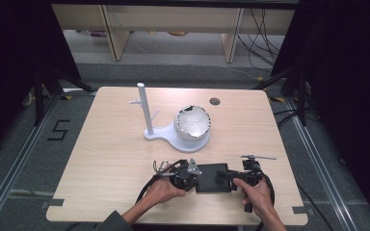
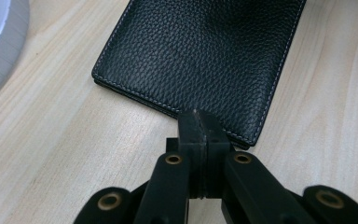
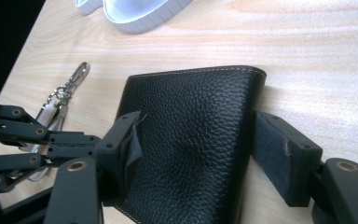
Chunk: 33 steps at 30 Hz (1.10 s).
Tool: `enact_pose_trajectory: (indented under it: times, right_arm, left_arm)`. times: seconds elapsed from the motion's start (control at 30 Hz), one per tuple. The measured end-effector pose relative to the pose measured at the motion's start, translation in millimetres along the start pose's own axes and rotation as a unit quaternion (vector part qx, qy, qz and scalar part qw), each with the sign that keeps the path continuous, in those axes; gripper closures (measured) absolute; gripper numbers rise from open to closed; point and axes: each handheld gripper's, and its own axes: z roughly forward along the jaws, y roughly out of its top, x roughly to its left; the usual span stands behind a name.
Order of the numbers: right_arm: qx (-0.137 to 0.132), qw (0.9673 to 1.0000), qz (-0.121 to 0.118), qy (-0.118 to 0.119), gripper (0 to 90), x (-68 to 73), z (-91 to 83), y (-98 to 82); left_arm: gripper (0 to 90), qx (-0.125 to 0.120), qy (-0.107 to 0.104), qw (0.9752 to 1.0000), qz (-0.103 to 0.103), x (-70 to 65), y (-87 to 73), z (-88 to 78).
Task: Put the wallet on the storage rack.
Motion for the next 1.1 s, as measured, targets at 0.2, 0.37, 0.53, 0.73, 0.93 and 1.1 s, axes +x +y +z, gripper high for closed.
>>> enact_pose_trajectory:
  times: [0.2, 0.37, 0.53, 0.73, 0.93, 1.1]
  right_arm:
    - [-0.005, 1.0, -0.004, 0.003, 39.6, -2.3, -0.9, -0.1]
    - [-0.013, 0.9998, 0.01, 0.011, 44.5, -3.6, -2.4, -1.0]
    - [-0.009, 0.999, 0.036, 0.025, 47.5, -5.7, -6.4, -2.4]
    - [0.005, 0.9941, 0.068, 0.084, 61.4, -1.0, -4.0, -5.5]
    - [0.013, 0.9968, 0.023, 0.075, 65.6, 8.0, -5.1, -3.0]
    - [-0.004, 0.9968, -0.005, 0.079, 70.8, 4.9, -4.3, -1.7]
  left_arm:
    - [89.2, 0.0, 0.004, 1.0, 0.003, -2.9, 0.9, 0.6]
    - [89.2, 0.001, 0.005, 1.0, 0.004, -2.7, 1.2, 0.6]
    - [89.2, 0.002, 0.006, 1.0, 0.004, -2.9, 1.3, 0.5]
    - [89.2, -0.001, 0.002, 1.0, 0.004, -4.0, 1.9, 1.5]
    - [89.1, 0.001, 0.007, 0.9999, 0.01, -4.6, 2.0, 1.1]
    - [87.5, 0.002, 0.008, 0.9999, 0.012, -4.1, 2.0, 0.2]
